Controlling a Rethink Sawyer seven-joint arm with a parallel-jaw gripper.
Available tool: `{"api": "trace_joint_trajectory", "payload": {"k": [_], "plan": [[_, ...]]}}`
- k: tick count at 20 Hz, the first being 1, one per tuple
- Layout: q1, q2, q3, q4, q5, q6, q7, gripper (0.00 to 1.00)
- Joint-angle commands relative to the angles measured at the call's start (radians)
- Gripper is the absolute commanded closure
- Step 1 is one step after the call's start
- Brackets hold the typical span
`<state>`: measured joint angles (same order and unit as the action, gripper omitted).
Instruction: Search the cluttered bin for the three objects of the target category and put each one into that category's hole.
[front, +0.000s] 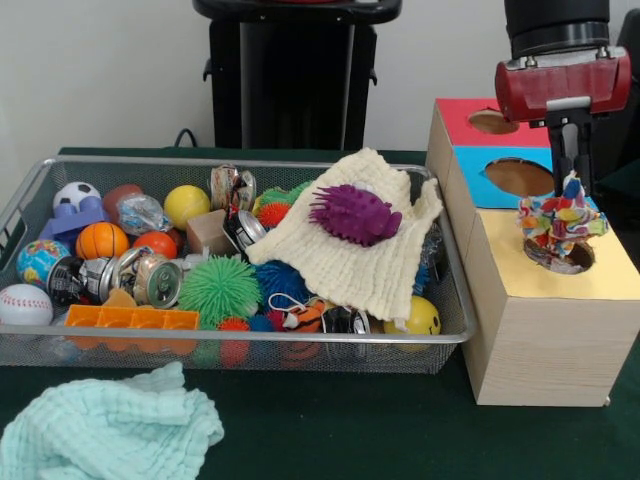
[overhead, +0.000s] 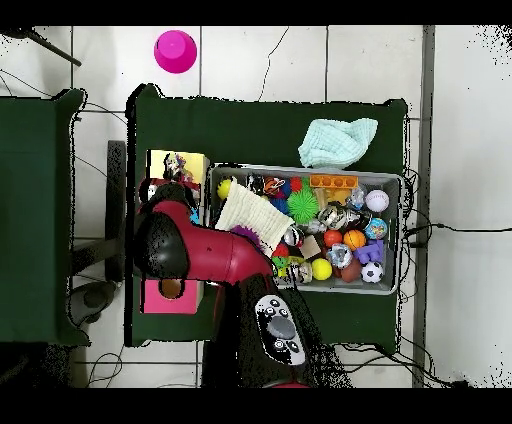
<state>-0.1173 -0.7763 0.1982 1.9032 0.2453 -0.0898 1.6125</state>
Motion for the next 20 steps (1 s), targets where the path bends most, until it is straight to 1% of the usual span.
{"api": "trace_joint_trajectory", "payload": {"k": [1,2,9,16,19,20], "plan": [[-0.120,0.009,0.159,0.097,-0.121,-0.009,0.175,1.00],[-0.121,0.014,0.158,0.098,-0.183,-0.085,0.173,1.00],[-0.122,0.015,0.159,0.092,-0.216,-0.084,0.209,1.00],[-0.122,0.014,0.160,0.091,-0.227,-0.081,0.219,1.00],[-0.118,0.004,0.174,0.106,-0.199,-0.068,0.248,1.00],[-0.105,0.004,0.167,0.106,-0.190,-0.075,0.255,1.00]]}}
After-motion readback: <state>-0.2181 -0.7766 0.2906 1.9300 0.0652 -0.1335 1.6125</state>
